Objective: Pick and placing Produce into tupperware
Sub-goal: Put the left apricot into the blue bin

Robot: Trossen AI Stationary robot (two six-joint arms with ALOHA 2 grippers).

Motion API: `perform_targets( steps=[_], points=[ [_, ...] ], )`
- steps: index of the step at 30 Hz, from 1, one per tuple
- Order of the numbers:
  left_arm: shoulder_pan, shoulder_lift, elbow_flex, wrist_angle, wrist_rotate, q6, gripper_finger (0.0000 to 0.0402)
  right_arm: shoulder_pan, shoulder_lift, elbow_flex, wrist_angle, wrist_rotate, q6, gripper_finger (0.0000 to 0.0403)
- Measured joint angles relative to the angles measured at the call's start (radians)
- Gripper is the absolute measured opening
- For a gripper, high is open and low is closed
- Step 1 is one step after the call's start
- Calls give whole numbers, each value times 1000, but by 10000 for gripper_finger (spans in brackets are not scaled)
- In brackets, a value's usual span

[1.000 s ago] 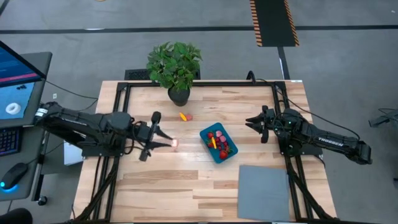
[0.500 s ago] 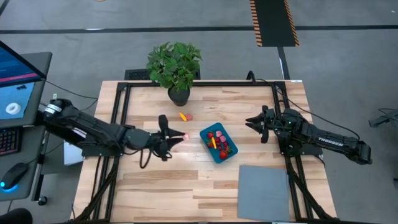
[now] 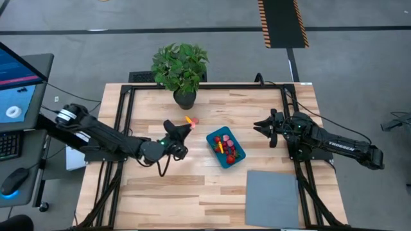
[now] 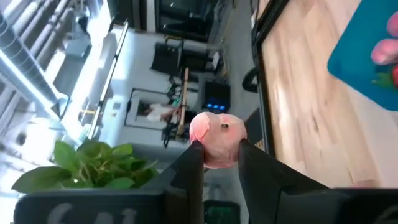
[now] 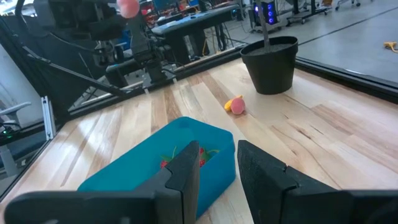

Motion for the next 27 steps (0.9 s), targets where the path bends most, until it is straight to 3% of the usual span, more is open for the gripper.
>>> perform_targets(
  steps=[3,6,12,22,27],
  points=[
    [0,18,0,40,-13,-3,73,0,0,0,0,0,0,131],
    [0,19,0,72,0,-119,73,0,0,0,0,0,0,131],
    [3,19,0,213,32,-728,74,0,0,0,0,0,0,131],
    [118,20,0,190,482,-1594,74,0,0,0,0,0,0,131],
    [170,20,0,190,659,-1718,74,0,0,0,0,0,0,131]
  ],
)
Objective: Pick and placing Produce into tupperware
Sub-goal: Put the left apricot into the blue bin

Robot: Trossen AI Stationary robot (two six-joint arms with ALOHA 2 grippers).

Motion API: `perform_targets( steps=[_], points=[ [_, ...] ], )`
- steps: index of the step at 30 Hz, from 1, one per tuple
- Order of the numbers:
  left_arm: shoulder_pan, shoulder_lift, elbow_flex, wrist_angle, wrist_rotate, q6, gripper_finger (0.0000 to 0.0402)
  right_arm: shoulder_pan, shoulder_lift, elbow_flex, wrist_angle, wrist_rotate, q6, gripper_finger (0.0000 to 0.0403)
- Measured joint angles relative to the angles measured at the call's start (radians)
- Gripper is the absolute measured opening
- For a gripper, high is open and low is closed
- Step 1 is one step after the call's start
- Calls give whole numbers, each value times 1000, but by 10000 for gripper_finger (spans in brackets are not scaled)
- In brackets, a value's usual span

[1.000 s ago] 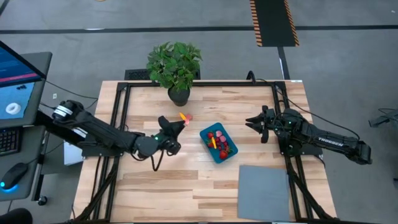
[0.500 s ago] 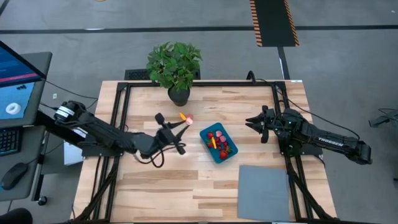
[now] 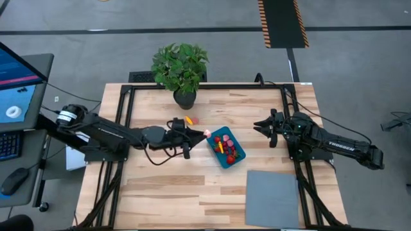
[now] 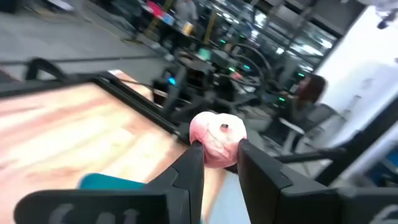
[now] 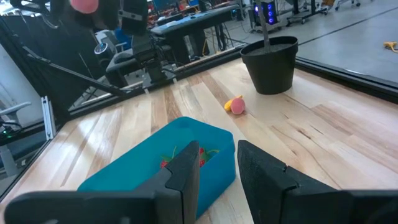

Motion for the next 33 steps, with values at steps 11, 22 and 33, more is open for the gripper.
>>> perform_targets(
  steps=[11,22,33],
  points=[
    [153,46,60,-164,310,-53,74,0,0,0,0,0,0,131],
    [267,294,386,-641,519,94,74,0,0,0,0,0,0,131],
    [277,478,535,-892,506,228,80,0,0,0,0,0,0,131]
  ],
)
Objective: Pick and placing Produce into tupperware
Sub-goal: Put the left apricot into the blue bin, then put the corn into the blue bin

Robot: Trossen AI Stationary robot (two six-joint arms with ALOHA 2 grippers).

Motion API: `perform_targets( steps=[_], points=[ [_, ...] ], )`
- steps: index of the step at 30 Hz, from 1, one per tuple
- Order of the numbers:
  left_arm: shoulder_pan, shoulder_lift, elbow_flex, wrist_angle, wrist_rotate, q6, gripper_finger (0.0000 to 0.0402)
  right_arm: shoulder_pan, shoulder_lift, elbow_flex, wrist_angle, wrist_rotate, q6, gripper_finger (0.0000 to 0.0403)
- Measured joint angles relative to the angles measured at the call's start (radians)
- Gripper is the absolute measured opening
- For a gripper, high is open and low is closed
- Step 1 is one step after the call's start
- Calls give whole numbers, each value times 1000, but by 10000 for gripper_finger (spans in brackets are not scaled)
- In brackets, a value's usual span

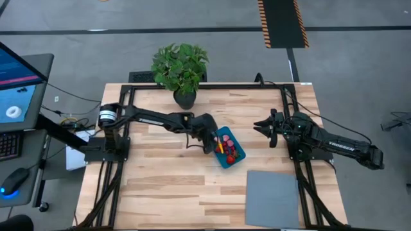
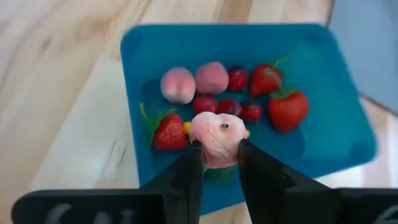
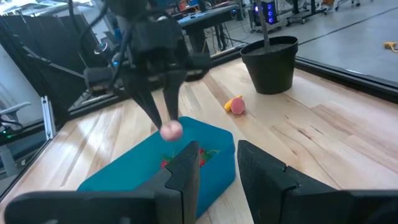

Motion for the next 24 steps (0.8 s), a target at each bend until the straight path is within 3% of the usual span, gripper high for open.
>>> perform_targets(
  steps=[12,17,24],
  points=[
    [-1,12,2,70,31,43,181,0,0,0,0,0,0,131],
    [-3,-5,1,-19,72,100,200,0,0,0,0,0,0,131],
    [-45,-128,1,-187,-137,324,188,0,0,0,0,0,0,131]
  ],
)
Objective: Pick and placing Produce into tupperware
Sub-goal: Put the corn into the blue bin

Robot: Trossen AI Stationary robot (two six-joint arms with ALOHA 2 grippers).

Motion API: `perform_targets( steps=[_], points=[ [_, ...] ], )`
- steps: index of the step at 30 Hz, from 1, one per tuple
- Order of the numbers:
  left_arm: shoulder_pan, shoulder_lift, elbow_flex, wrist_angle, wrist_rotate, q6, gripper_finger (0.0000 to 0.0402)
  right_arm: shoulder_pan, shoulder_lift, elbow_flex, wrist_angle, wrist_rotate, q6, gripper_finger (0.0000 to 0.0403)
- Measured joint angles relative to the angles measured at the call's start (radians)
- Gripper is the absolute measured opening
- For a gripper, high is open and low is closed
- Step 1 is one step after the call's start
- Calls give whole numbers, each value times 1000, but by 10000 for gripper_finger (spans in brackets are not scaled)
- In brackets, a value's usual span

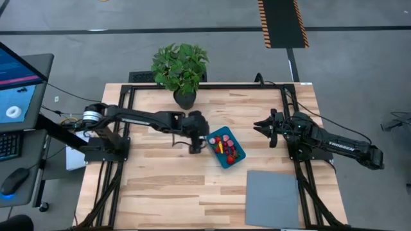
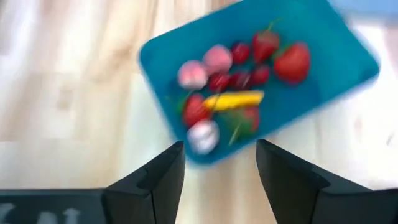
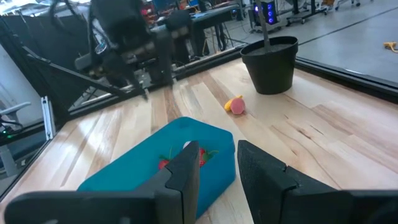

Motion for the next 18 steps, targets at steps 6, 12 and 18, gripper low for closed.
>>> perform_targets(
  steps=[6,12,18],
  points=[
    [-25,-96,0,-155,-133,180,173,0,0,0,0,0,0,131],
    [22,-113,-1,-351,-111,135,169,0,0,0,0,0,0,131],
    [64,-113,-8,-401,-191,230,169,0,0,0,0,0,0,131]
  ],
)
